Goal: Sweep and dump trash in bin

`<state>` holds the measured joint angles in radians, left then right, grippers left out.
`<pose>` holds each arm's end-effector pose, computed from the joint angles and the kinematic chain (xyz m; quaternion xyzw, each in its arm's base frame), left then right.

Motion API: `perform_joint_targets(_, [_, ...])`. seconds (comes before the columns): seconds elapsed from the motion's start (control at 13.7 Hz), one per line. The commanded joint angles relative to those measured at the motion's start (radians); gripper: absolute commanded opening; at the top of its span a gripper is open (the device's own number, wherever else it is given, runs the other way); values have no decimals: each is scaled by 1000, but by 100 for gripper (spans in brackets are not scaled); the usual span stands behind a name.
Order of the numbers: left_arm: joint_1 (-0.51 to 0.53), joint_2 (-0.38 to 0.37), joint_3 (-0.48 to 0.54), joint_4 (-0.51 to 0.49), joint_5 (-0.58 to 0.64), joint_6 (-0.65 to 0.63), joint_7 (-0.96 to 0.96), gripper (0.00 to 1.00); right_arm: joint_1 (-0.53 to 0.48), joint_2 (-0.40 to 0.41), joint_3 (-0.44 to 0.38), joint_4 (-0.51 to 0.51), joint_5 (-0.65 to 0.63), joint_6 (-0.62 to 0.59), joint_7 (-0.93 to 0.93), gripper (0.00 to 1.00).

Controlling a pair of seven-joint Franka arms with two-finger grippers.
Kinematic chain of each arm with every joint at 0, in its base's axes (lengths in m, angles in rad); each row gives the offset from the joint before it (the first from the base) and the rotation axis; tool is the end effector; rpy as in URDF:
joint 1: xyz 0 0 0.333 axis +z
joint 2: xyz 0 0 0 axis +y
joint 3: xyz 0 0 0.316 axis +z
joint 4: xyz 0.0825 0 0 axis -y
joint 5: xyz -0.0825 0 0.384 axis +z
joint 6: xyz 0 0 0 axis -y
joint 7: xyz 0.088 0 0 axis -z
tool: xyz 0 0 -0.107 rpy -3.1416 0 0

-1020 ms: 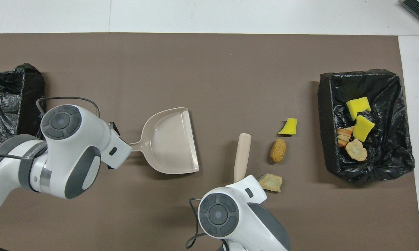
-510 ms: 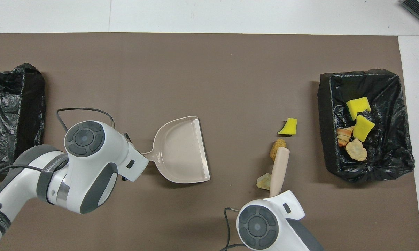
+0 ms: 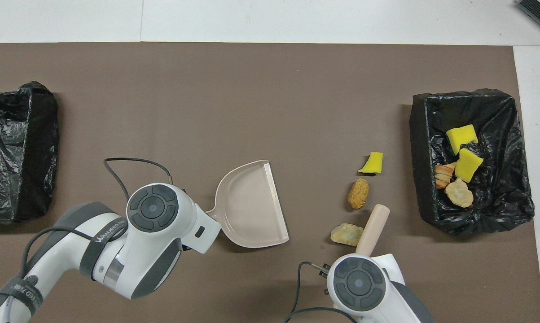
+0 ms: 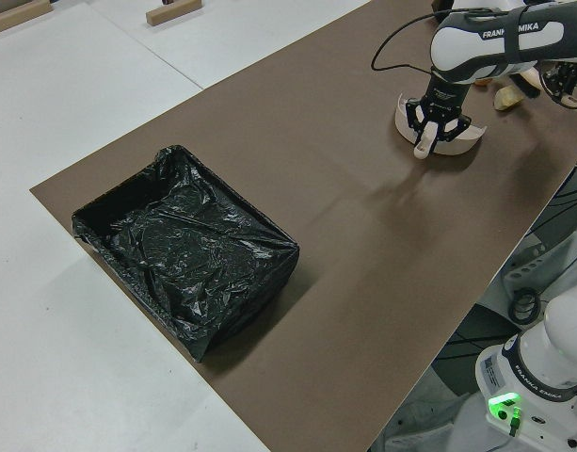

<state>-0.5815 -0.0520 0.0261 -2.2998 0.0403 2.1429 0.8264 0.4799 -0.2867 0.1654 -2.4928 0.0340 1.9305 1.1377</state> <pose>0.4201 -0.2586 0.3610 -0.7619 0.6454 0.0541 0.0084 0.3216 0.2438 0.3694 0.9567 -0.2555 -0.0813 0.1130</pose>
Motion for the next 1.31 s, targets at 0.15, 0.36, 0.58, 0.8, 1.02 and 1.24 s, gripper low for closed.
perform_joint_targets(0.15, [-9,-48,14,-78,41,38,-10,0,-20,125,9,56,105,151,-21,0])
perform_joint_targets(0.36, [-6,-49,14,-86,42,61,-10,0,-7,222,11,199,164,159,-21,0])
perform_joint_targets(0.58, [-12,-45,12,-102,42,90,-44,0,11,303,14,342,195,157,-18,0])
perform_joint_targets(0.8, [-11,-45,14,-104,42,95,-44,0,28,324,14,414,196,139,-30,0])
perform_joint_targets(1.02, [-11,-43,12,-104,42,107,-44,0,0,247,8,407,196,40,-168,0])
perform_joint_targets(1.24, [-9,-43,12,-102,41,103,-53,0,-58,204,5,368,149,-33,-317,0])
